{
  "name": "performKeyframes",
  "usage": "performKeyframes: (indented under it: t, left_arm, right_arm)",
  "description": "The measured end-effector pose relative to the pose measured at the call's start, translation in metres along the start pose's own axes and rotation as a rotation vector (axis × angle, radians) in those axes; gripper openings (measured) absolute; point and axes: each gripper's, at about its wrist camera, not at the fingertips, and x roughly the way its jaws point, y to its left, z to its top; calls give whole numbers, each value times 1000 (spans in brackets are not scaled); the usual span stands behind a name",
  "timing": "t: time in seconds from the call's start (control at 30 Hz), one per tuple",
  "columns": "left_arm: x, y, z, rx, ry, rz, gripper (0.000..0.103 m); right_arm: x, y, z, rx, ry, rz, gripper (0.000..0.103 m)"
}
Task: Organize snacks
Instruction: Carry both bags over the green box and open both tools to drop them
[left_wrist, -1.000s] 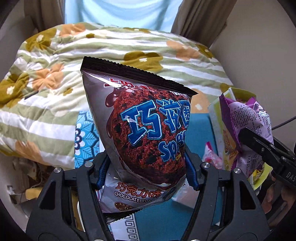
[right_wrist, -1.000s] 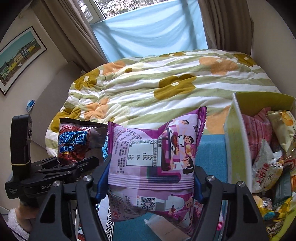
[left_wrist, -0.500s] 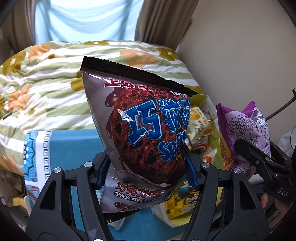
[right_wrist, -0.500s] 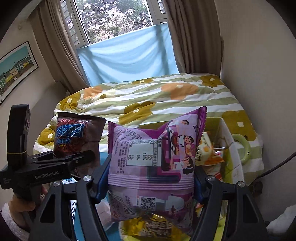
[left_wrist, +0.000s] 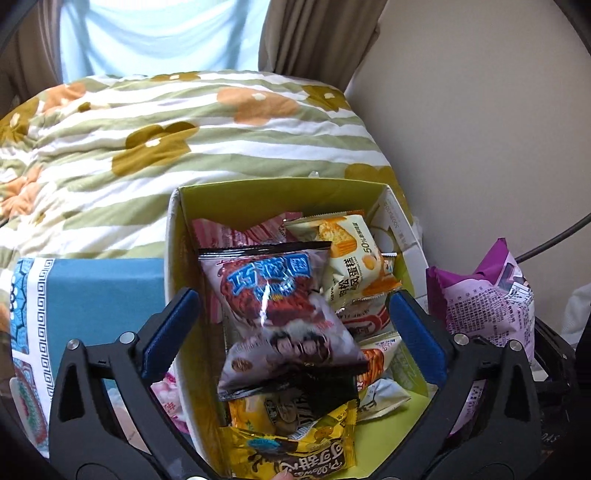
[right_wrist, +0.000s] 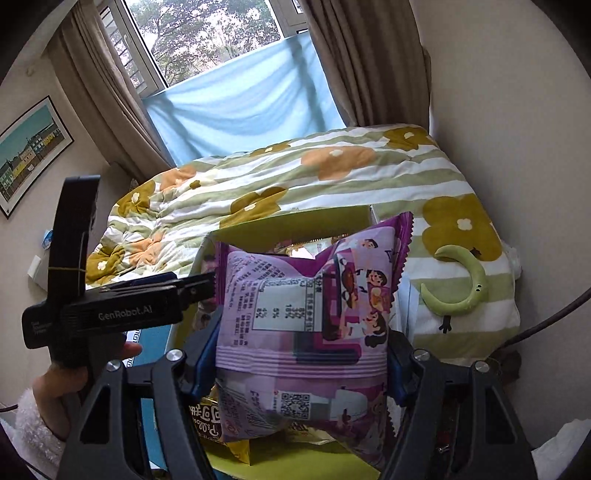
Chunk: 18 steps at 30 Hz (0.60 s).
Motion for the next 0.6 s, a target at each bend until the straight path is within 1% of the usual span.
performKeyframes:
  t: [0.2, 0.33, 0.5, 0.6]
  left_arm:
    - [-27, 18, -24, 11, -5, 77, 102]
    - [-44, 36, -40, -3, -19, 124, 102]
    - [-61, 49, -51, -31, -35, 134, 102]
    - [-66, 53, -54, -44, -47, 138, 102]
  right_arm:
    - [9, -7, -6, 6, 35, 36, 67]
    - [10, -5, -1, 18, 41, 56, 67]
    - [11, 3, 8, -8, 32, 59, 69]
    - [15, 5, 10, 5, 34, 90, 70]
